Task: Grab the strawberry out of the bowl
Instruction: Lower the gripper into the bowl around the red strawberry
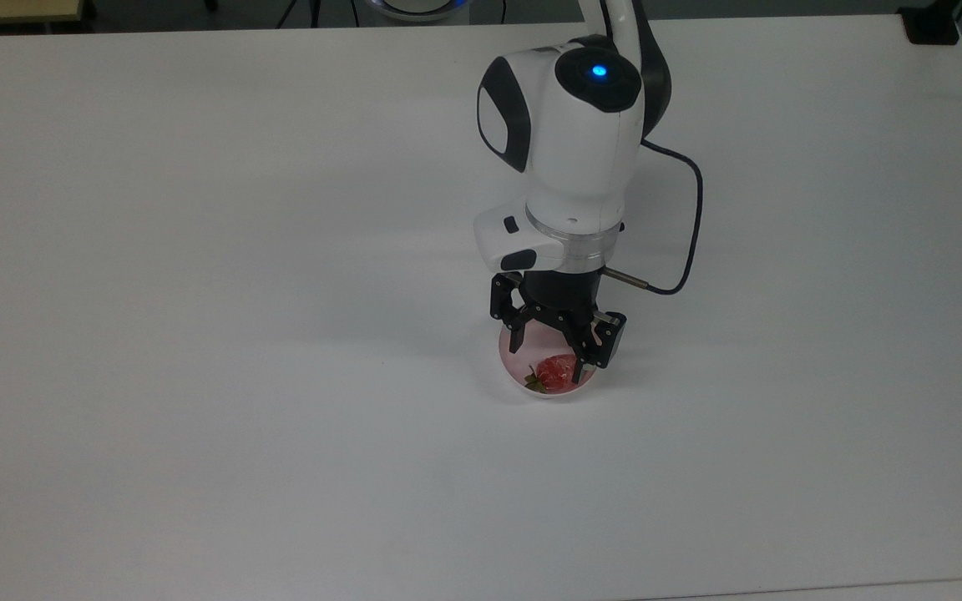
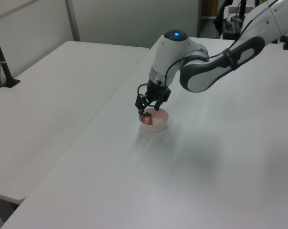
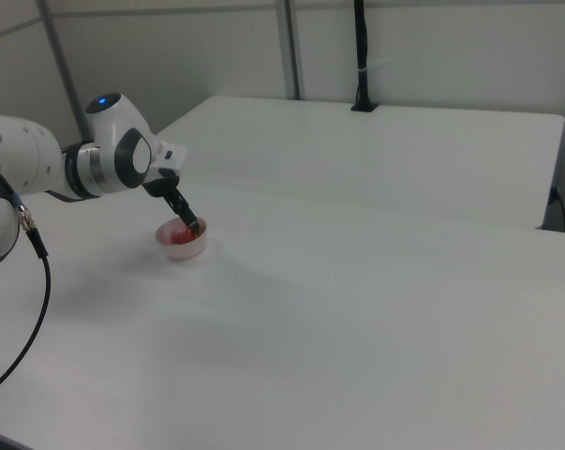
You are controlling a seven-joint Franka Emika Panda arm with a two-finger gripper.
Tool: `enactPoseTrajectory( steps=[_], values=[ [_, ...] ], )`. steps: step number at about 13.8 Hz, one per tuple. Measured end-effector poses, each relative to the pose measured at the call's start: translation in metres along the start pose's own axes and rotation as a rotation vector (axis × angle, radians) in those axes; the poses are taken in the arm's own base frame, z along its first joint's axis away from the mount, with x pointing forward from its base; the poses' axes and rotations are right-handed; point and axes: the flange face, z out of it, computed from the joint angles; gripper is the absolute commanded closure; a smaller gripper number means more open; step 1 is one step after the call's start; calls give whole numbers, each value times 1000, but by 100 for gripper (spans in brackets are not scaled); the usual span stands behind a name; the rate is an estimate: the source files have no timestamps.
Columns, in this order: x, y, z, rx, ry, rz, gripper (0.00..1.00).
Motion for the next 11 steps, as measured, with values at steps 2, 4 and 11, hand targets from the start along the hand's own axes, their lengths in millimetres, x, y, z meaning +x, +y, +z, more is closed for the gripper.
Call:
enactPoseTrajectory(
  steps=[2,4,11],
  values=[
    [2,1,-7,-2,14,-10,24],
    [0,3,-5,-14,18,-25,24],
    [-21,12,17,-69,1,-79,24]
  ],
)
